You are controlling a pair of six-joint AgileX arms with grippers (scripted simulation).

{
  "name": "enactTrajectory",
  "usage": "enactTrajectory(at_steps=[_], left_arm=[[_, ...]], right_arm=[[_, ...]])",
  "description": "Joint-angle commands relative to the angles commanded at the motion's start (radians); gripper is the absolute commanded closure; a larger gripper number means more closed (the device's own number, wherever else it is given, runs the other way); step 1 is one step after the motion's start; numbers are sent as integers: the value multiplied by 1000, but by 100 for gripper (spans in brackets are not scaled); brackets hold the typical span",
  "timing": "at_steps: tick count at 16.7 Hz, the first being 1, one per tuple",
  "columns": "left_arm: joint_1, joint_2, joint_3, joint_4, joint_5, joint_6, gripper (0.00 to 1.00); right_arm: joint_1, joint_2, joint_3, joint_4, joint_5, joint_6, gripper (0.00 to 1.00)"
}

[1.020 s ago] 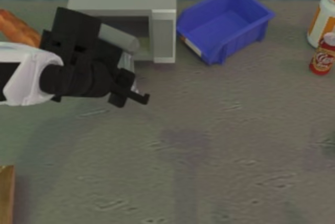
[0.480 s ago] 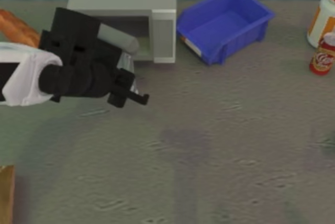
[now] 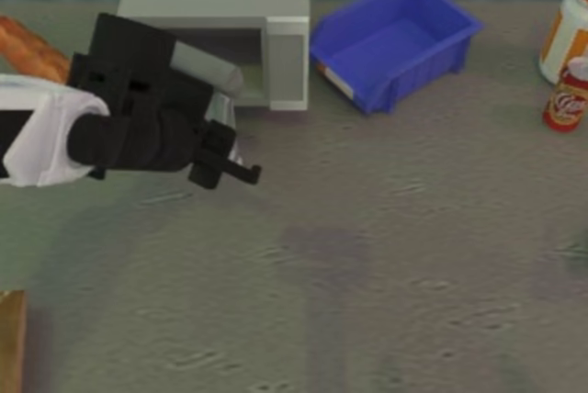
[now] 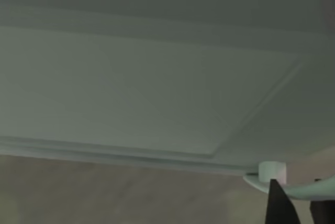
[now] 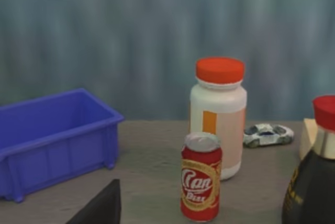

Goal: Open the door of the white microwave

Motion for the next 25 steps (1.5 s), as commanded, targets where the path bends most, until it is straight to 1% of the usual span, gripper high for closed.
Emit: enactTrajectory(at_steps=[8,10,16,25], left_arm=[[0,0,0,0,0,0,100],[-6,1,-2,-2,10,-3,100],[25,-17,-18,-8,45,55,100],[25,-17,-18,-8,45,55,100]], right_arm=[[0,0,0,0,0,0,0],[0,0,0,0,0,0,0],[0,0,0,0,0,0,0],[0,0,0,0,0,0,0]])
